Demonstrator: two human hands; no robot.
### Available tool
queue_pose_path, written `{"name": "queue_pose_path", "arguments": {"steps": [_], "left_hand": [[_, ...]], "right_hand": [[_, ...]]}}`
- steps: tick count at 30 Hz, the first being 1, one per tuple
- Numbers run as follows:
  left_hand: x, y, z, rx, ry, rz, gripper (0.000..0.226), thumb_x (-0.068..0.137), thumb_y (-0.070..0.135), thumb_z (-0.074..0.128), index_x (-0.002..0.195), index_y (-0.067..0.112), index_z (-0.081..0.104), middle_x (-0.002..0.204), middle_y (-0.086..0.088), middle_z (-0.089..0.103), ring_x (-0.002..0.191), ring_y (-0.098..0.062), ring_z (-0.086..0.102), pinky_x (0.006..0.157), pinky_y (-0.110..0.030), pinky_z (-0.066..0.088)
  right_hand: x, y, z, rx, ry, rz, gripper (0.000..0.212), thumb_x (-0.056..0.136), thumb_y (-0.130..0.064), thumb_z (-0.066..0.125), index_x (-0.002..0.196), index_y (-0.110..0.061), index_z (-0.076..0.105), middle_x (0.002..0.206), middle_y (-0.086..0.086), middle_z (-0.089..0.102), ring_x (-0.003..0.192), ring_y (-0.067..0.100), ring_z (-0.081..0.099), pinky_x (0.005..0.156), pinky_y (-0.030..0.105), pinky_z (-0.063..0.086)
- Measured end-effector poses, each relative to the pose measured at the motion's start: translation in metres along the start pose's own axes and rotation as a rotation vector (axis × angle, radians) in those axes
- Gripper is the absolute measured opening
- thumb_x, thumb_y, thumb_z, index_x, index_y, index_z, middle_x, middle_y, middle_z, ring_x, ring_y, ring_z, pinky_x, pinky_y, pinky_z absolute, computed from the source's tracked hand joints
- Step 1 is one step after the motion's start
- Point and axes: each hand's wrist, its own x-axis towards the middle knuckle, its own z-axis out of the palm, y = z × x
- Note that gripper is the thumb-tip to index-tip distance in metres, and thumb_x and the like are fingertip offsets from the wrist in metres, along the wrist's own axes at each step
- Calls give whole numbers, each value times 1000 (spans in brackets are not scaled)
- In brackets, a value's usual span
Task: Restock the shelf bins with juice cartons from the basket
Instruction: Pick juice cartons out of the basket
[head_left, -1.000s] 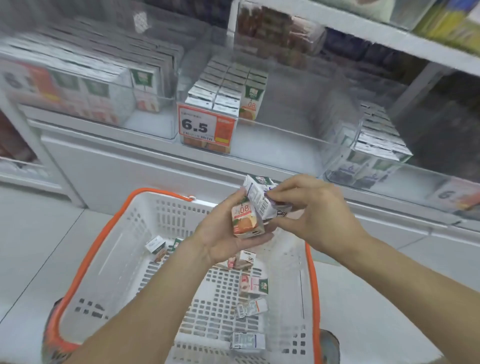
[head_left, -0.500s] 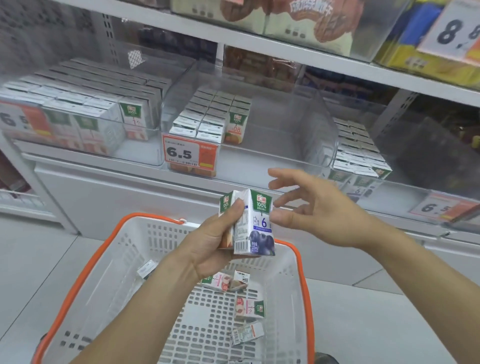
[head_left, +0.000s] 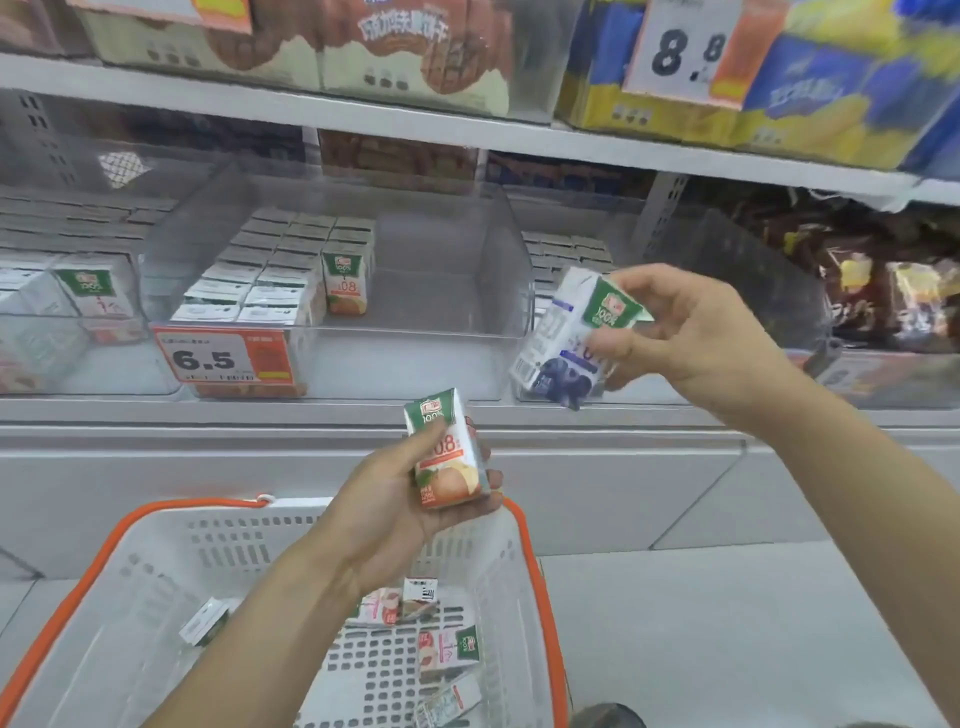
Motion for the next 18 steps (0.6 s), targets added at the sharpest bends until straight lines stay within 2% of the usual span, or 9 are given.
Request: {"name": "queue_pose_path", "arguments": {"steps": [3,5,7,9,13,16,18], "left_hand": [[10,2,18,35,14,27,45,91,25,56,121,-9,58,105,-28,65,95,-41,67,84,-54,58],[16,5,30,49,4,52,42,93,24,56,121,-7,59,104,-26,67,96,-39,65,83,-52,59],[20,8,38,61,-6,66,43,92,24,58,122,-7,59,105,-26,67,97,-38,63,81,-50,60],[21,8,42,76,-23,68,45,89,24,60,121,-7,59,107,-28,66,95,-38,65,80,-50,60],[17,3,42,71,-28,44,45,89,20,59,123,-10,57,102,-27,66,87,-40,67,80,-53,59],[17,4,37,100,-6,40,44,91,19,58,123,-10,56,102,-28,66,90,-42,66,79,-53,60],[18,8,35,118,7,34,43,90,19,60,122,-9,57,102,-28,67,91,-42,66,78,-52,60]], "right_hand": [[3,12,-27,-37,342,-104,40,76,-11,82,110,-8,61,104,7,71,83,28,74,68,37,63],[6,21,-41,-186,531,-181,39,78,-10,84,108,-18,60,107,4,66,78,20,72,69,29,61],[11,28,-52,-332,642,-225,42,77,-12,84,110,-24,61,113,5,59,75,10,68,70,22,57],[15,34,-59,-472,630,-182,43,77,-13,85,112,-25,63,111,4,55,73,6,66,72,23,57],[23,55,-62,-666,474,6,46,76,-15,85,116,-29,66,101,1,52,76,20,65,81,42,56],[31,66,-58,-738,320,103,45,85,-23,78,127,-26,63,104,2,53,91,24,61,90,40,51],[34,71,-55,-785,227,183,45,93,-30,68,136,-22,58,115,3,54,101,26,58,93,37,46]]}}
